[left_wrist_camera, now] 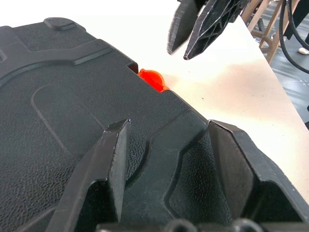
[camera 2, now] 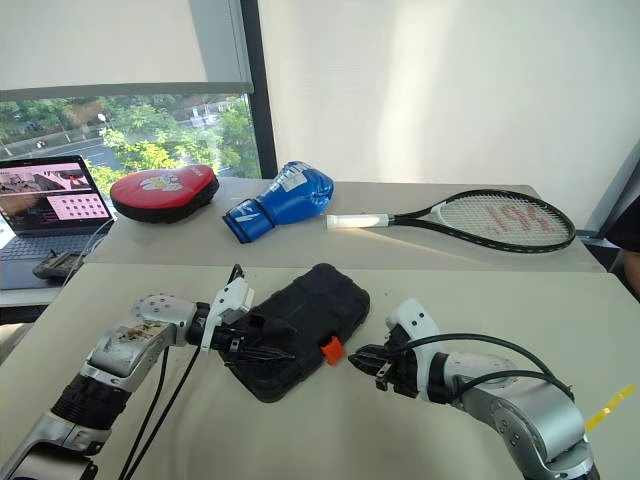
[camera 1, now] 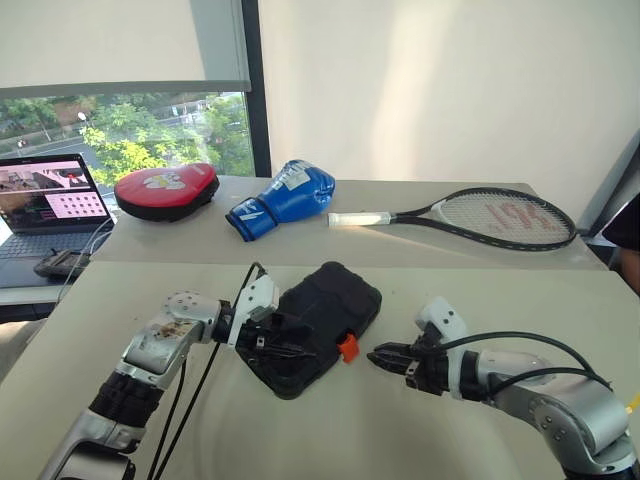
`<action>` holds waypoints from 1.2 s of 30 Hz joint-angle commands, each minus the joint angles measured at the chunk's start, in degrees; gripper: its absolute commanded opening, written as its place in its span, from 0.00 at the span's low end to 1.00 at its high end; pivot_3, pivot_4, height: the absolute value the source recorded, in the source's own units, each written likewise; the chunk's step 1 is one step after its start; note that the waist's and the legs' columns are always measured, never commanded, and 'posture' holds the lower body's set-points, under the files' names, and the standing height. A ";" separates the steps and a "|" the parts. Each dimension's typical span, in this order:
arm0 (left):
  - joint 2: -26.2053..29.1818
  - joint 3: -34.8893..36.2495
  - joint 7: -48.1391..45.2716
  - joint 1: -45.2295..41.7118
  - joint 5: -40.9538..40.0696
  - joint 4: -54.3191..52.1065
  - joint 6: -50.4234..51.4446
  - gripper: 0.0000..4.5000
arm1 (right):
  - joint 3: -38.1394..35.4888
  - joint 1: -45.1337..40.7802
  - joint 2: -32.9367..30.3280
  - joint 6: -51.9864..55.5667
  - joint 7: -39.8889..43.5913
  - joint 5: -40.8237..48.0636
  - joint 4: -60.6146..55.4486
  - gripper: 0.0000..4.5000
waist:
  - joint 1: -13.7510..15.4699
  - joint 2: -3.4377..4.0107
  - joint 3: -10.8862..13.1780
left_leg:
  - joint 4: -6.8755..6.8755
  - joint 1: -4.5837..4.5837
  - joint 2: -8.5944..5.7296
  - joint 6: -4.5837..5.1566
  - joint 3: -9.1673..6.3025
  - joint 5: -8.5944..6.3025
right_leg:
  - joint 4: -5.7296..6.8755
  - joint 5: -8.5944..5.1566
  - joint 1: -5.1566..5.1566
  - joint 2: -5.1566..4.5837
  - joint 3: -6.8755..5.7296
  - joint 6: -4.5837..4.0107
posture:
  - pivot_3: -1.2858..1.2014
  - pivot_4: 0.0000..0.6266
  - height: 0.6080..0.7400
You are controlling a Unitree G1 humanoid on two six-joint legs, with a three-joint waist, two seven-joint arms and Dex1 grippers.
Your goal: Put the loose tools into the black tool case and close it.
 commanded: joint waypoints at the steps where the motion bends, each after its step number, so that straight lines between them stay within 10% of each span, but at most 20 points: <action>1: 0.36 -1.39 -0.22 0.43 0.93 0.11 0.96 0.60 | 5.84 -4.20 2.53 -2.35 -2.02 -4.40 5.55 0.01 | 0.00 0.00 0.00 | 0.03 0.00 0.00 0.00 0.00 0.00 | 0.02 0.00 0.00 0.02 0.01 0.00 | 0.52 0.24 1.00; 14: -2.42 6.48 7.32 4.77 -3.98 -5.30 1.95 0.60 | 8.38 4.60 -1.51 -18.42 2.33 -13.08 -1.71 0.01 | 0.17 0.02 0.00 | 0.05 -0.18 -0.03 0.12 0.07 -0.08 | 0.04 -0.09 -0.15 -0.07 0.09 0.11 | 0.52 0.24 1.00; 20: -2.51 19.41 16.13 13.54 -14.65 -15.53 10.78 1.00 | -8.03 18.85 -0.53 -22.41 1.29 -9.21 -10.38 0.42 | 0.10 0.01 0.01 | 0.11 -0.22 -0.02 0.15 0.02 -0.11 | 0.05 -0.11 -0.16 -0.17 0.11 0.16 | 0.52 0.24 1.00; 28: -0.38 36.16 23.60 33.36 -21.19 -22.78 15.40 1.00 | -25.73 35.48 -2.77 -30.19 8.18 -7.14 -12.27 1.00 | 0.15 0.02 0.02 | 0.07 0.01 0.00 0.12 0.02 -0.13 | 0.08 -0.17 -0.02 -0.29 0.19 0.19 | 0.52 0.24 1.00; 36: 1.29 39.28 23.20 49.58 -16.65 -27.70 9.50 1.00 | -33.24 42.46 -4.76 -33.93 14.50 -5.40 -10.80 1.00 | 0.72 0.03 0.02 | 0.07 0.09 0.00 0.12 0.05 -0.14 | 0.05 -0.53 0.03 -0.57 0.22 -0.13 | 0.52 0.24 1.00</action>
